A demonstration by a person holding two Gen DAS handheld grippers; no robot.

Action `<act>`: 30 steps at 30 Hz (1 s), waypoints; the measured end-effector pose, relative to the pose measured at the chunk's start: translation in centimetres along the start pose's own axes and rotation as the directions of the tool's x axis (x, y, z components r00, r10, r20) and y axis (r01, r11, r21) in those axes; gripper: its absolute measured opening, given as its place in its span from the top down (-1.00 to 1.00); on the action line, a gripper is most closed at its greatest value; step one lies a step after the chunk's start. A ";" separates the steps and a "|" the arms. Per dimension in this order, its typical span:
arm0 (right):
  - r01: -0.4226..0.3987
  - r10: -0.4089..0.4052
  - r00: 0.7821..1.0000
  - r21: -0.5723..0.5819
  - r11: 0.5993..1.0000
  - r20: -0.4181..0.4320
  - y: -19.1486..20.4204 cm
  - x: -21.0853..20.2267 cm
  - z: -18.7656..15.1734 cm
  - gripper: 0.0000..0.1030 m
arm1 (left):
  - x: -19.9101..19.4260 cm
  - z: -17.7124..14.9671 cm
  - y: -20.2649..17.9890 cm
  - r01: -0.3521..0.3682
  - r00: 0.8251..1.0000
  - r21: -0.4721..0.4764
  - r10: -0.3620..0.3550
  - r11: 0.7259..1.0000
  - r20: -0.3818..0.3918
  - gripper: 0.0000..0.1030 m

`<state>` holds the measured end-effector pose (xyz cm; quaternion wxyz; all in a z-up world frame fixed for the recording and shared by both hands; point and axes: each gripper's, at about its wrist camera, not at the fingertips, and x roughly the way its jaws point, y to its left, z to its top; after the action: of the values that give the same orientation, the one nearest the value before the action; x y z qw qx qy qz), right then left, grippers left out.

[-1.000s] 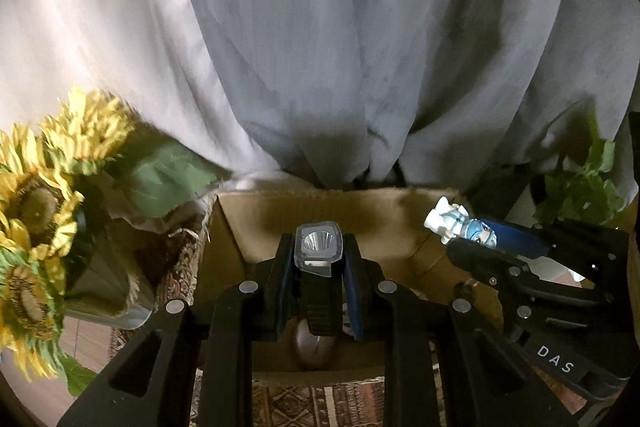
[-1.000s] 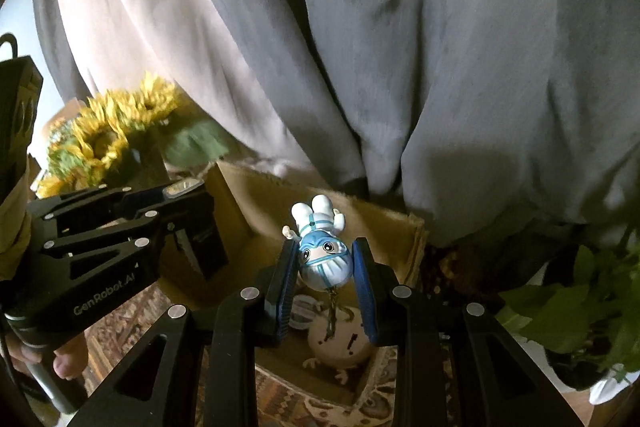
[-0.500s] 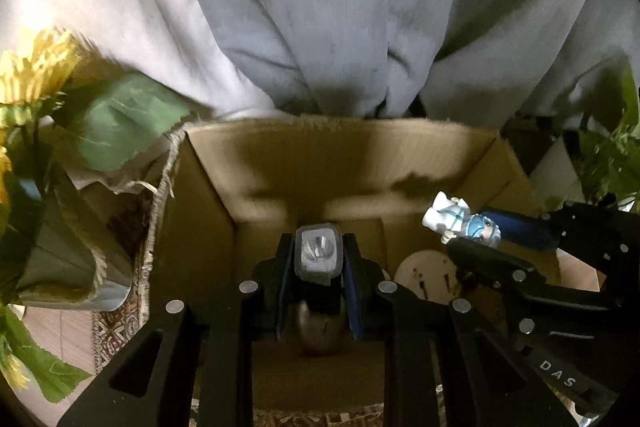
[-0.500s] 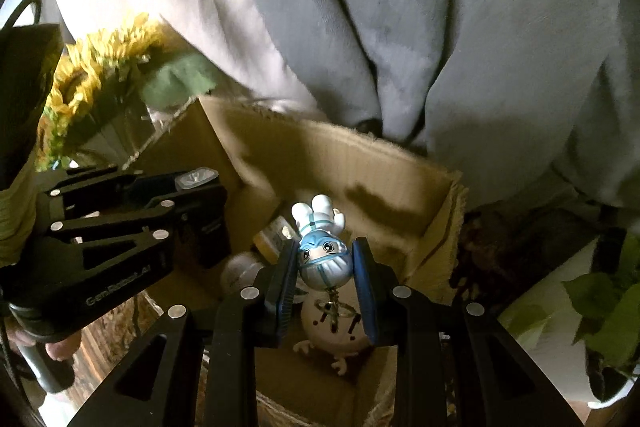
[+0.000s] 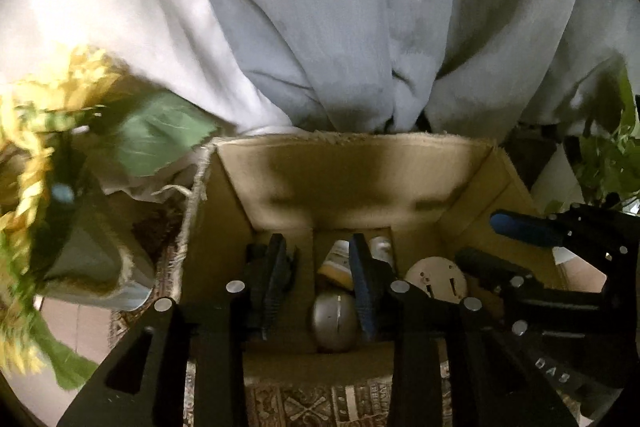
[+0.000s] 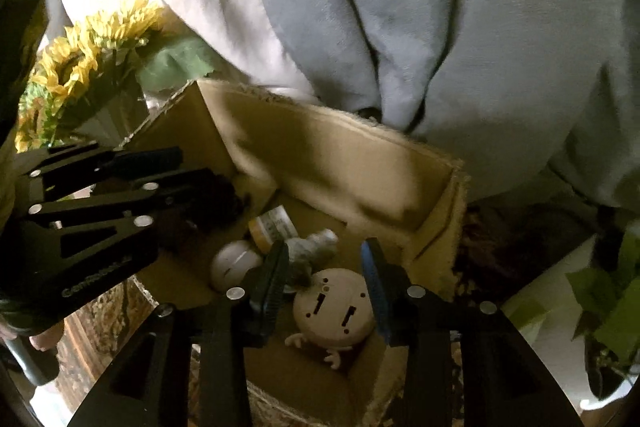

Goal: Organize rigid objects
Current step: 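Lower the keychain and cup into the box and open both tools, then withdraw both tools from the box toward the white remote and brown handle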

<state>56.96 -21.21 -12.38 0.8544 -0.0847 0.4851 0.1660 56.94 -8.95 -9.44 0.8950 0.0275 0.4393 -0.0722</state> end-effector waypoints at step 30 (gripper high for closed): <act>0.139 -0.161 0.886 0.083 0.987 0.435 2.9 -17.3 -10.4 -0.57 | -17.1 -11.9 -4.6 -0.147 0.931 -0.046 0.154 0.988 0.331 -0.83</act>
<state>39.32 -25.17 -2.88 0.9538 -0.0611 0.2756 0.1024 36.61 -10.34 -3.11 0.9595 0.0393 0.2789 -0.0026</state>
